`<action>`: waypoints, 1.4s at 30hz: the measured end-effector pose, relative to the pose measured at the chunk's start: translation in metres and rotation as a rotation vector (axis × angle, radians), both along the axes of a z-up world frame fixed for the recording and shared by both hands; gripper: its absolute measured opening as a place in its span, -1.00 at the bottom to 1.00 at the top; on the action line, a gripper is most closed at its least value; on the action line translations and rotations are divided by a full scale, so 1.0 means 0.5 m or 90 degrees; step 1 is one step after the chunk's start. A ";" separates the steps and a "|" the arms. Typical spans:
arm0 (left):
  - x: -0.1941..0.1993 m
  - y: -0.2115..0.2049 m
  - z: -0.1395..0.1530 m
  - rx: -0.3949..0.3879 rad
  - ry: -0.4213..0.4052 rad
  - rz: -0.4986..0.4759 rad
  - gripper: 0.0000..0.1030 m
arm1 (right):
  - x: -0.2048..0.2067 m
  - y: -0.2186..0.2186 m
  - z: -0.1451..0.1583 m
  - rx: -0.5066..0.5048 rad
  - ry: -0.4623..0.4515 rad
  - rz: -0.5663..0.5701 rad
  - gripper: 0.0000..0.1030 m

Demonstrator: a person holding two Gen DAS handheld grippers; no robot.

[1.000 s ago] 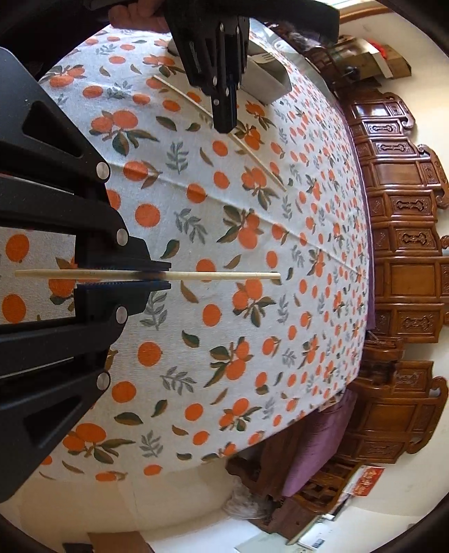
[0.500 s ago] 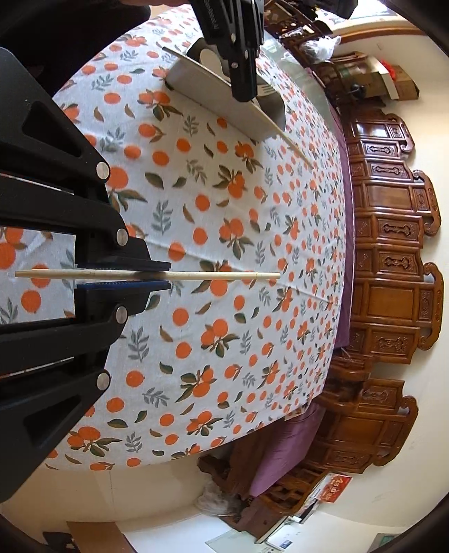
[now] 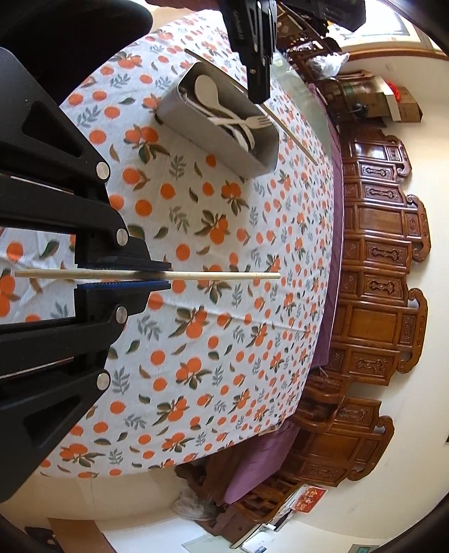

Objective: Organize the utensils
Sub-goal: 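Lower the wooden chopstick into the grey tray and open the left tool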

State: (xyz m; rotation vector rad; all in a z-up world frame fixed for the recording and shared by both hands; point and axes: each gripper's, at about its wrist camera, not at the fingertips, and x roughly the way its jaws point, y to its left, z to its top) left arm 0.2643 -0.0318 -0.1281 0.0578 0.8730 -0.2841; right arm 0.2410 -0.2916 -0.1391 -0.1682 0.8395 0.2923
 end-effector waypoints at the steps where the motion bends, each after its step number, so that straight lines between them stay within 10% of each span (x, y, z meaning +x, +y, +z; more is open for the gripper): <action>1: 0.005 0.011 -0.002 -0.002 0.003 0.005 -0.92 | 0.001 0.007 -0.001 0.000 0.000 0.003 -0.88; 23: 0.083 0.106 -0.145 0.032 0.085 0.060 -0.91 | 0.013 0.103 -0.012 0.012 0.009 0.050 -0.88; 42: -0.015 0.193 -0.076 0.016 0.033 0.096 -0.77 | 0.045 0.271 0.002 0.058 0.022 0.105 -0.88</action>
